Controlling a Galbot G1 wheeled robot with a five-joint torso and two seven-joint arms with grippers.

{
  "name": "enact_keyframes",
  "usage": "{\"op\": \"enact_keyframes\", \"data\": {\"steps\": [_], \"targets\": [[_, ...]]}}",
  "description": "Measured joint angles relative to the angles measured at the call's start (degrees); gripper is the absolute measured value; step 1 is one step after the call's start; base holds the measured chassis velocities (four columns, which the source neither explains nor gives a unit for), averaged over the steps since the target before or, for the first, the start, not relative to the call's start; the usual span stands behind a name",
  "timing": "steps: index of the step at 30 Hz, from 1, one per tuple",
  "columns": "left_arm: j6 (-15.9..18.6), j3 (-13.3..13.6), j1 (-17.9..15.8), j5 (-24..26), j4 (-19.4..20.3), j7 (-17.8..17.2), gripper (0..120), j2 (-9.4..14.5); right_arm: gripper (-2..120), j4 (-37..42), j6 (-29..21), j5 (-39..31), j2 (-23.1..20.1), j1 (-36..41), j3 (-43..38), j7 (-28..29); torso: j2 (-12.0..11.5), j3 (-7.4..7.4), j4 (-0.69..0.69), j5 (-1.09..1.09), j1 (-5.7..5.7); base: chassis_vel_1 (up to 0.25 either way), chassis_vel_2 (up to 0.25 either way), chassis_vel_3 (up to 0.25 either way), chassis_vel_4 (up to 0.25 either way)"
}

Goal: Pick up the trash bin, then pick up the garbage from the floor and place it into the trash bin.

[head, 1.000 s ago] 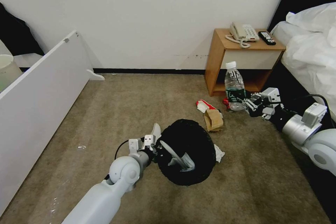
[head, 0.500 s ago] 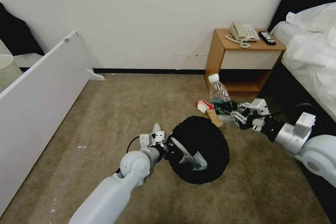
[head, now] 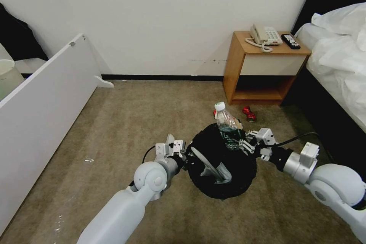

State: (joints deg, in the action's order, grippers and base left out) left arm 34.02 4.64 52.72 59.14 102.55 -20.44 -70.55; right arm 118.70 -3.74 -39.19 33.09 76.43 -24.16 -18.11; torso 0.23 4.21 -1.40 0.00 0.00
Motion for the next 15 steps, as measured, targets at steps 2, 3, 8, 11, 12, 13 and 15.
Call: {"op": "enact_keyframes", "data": {"steps": [2,3,8,11,12,13,15], "targets": [[0.4,0.1,0.1,0.5,0.2,-0.7,0,-0.5,17,-0.4,0.0,0.9,0.3,0.1,0.5,-0.5,0.0,0.00,0.00,0.00,0.00,0.000,0.000,0.000,0.000],[0.4,0.1,0.1,0.5,0.2,-0.7,0,-0.5,17,-0.4,0.0,0.9,0.3,0.1,0.5,-0.5,0.0,0.00,0.00,0.00,0.00,0.000,0.000,0.000,0.000],[0.6,0.1,0.2,0.6,0.2,-1.2,0,-0.8,17,-1.1,0.0,3.0,1.8,0.5,1.2,-1.0,0.0,0.00,0.00,-0.01,0.00,0.000,0.000,0.000,0.000],[0.7,0.2,0.5,0.8,0.5,-1.4,0,-0.8,17,-1.6,0.0,3.8,2.5,0.5,1.7,-1.0,0.0,0.00,0.00,0.00,0.00,0.000,0.000,0.000,0.000],[0.7,0.2,0.6,0.8,0.7,-1.5,0,-0.9,17,-1.9,0.0,4.3,2.8,0.5,1.9,-1.1,0.0,0.00,0.00,0.00,0.00,0.000,0.000,0.000,0.000],[0.7,0.2,0.6,0.8,0.7,-1.5,0,-0.9,17,-1.9,0.0,4.3,2.8,0.5,1.9,-1.1,0.0,0.00,0.00,0.00,0.00,0.000,0.000,0.000,0.000],[0.7,0.2,0.9,1.0,0.9,-1.7,0,-0.9,17,-2.4,0.1,4.9,3.3,0.5,2.2,-1.2,0.0,0.00,0.00,0.00,0.00,0.000,0.000,0.000,0.000]]}}
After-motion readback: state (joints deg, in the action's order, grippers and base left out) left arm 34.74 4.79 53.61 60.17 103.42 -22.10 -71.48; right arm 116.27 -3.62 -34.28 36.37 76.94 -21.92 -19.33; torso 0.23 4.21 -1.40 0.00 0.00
